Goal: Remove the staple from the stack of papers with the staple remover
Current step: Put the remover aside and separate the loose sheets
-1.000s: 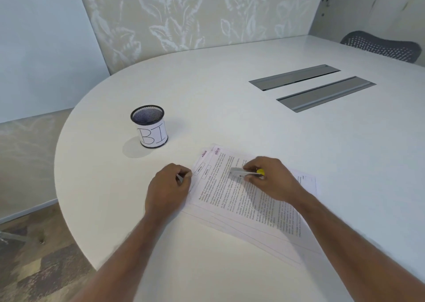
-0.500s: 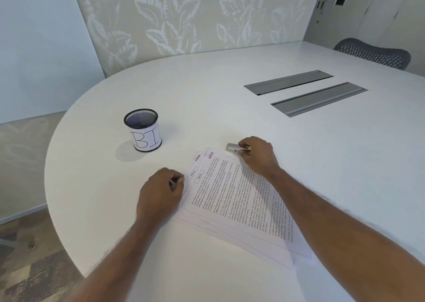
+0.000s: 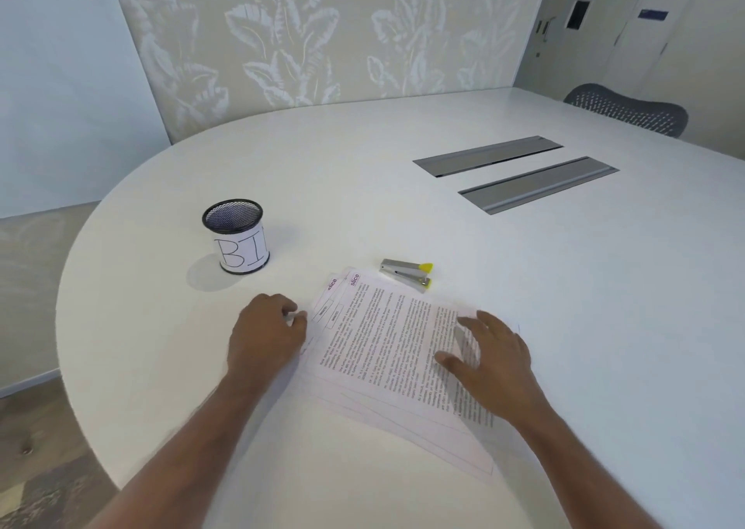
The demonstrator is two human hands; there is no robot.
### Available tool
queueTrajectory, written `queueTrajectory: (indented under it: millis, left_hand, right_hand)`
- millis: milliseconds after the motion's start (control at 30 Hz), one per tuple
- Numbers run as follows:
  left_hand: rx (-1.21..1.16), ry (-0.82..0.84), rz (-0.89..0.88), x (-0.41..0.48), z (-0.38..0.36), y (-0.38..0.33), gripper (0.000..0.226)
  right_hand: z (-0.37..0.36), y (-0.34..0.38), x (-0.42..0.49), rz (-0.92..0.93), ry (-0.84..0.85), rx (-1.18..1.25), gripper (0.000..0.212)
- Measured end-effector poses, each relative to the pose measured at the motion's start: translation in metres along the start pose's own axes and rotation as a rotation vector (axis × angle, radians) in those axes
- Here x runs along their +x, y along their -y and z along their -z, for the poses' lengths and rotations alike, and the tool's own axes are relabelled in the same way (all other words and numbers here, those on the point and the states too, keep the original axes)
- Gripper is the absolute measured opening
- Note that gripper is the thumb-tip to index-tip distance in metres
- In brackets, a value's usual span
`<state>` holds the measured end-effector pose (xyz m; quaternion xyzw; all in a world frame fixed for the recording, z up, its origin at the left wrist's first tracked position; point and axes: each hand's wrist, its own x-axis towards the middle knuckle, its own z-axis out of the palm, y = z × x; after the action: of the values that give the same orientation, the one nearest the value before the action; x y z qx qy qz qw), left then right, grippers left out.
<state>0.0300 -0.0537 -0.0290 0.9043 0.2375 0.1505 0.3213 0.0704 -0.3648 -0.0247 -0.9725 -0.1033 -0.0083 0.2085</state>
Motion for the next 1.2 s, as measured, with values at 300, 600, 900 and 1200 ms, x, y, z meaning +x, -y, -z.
queueTrajectory:
  millis: [300,600,900,1200]
  left_hand:
    - [0.137,0.328,0.183,0.014,0.009,-0.032,0.046]
    - [-0.216,0.4,0.184,0.023,0.013,-0.03,0.01]
    - [-0.663,0.3,0.013,0.005,0.026,-0.012,0.023]
    - [-0.833,0.183,-0.216,-0.014,0.049,-0.026,0.032]
  right_hand:
    - [-0.02,0.018,-0.012,-0.014,0.022,0.044,0.078]
    - [-0.021,0.02,-0.012,-0.001,0.011,0.107,0.075]
    - [0.017,-0.018,0.006,-0.32,-0.279,0.712,0.064]
    - [0.047,0.015,0.01,0.08,-0.24,1.149,0.016]
